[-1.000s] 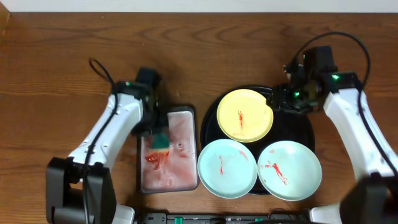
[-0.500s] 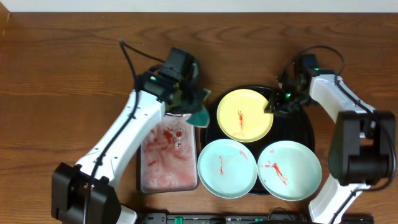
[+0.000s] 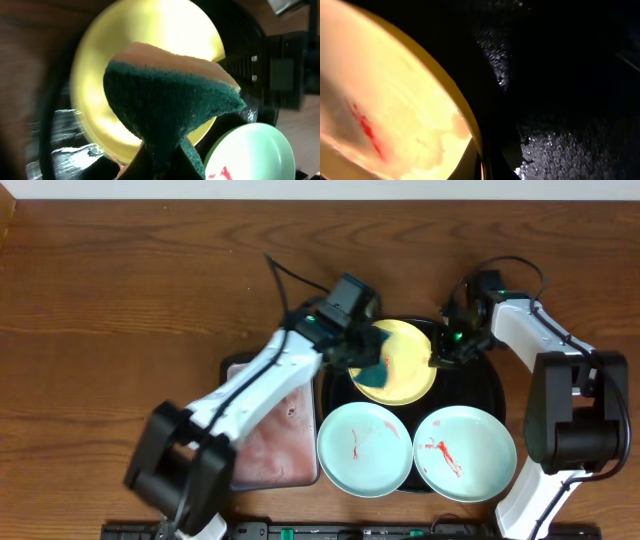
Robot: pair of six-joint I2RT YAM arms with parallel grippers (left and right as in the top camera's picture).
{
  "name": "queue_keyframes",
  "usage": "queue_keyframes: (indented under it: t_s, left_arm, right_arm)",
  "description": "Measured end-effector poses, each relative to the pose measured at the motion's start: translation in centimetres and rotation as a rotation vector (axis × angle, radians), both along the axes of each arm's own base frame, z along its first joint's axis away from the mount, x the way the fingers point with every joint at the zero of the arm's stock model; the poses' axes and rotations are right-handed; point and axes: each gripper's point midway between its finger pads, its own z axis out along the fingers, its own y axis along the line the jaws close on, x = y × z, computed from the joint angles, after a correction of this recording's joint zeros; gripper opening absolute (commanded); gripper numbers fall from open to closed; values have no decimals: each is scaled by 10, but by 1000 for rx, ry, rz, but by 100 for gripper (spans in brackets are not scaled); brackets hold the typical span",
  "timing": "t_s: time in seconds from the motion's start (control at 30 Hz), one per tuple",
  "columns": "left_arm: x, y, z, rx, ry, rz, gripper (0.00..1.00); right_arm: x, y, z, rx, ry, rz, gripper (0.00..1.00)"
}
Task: Clean dirty plates on tray and stack at the side
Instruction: 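Carry the sponge with the left gripper onto the yellow plate, then scrub the yellow plate with the sponge while right gripper holds rim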
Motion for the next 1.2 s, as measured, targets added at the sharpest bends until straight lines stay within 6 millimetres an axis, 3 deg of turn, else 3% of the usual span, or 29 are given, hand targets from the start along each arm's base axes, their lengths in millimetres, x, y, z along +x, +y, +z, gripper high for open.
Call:
queue_keyframes:
  t_s: [0.2,0.4,0.6,0.7,0.83,0.9,1.03,1.2]
  left_arm:
    - [-1,-41,-41,-43,41,-15,7]
    - [-5,-49,-87,-30,153,35,7]
    - [-3,-45,-88,-5,173,39,7]
    - [0,-27,-89,108,153,57,7]
    - [18,10,-87,314,54,99,7]
    - [26,16,-84,360,4,92,7]
    - [33,7,-82,339,-43,67,7]
    - [42,-24,-78,161,-28,65,7]
  right_arm:
    - [-8,-2,2,-131,4,36,1]
    - [-9,-2,3,-188,-6,48,1]
    - [-9,-2,3,-189,-4,41,1]
    - [-9,-2,3,-189,-3,38,1]
    - [-9,-2,3,-189,-3,37,1]
    - [-9,-2,3,-189,-2,37,1]
    - [-10,-1,3,-191,0,40,1]
    - [-11,-2,3,-194,4,40,1]
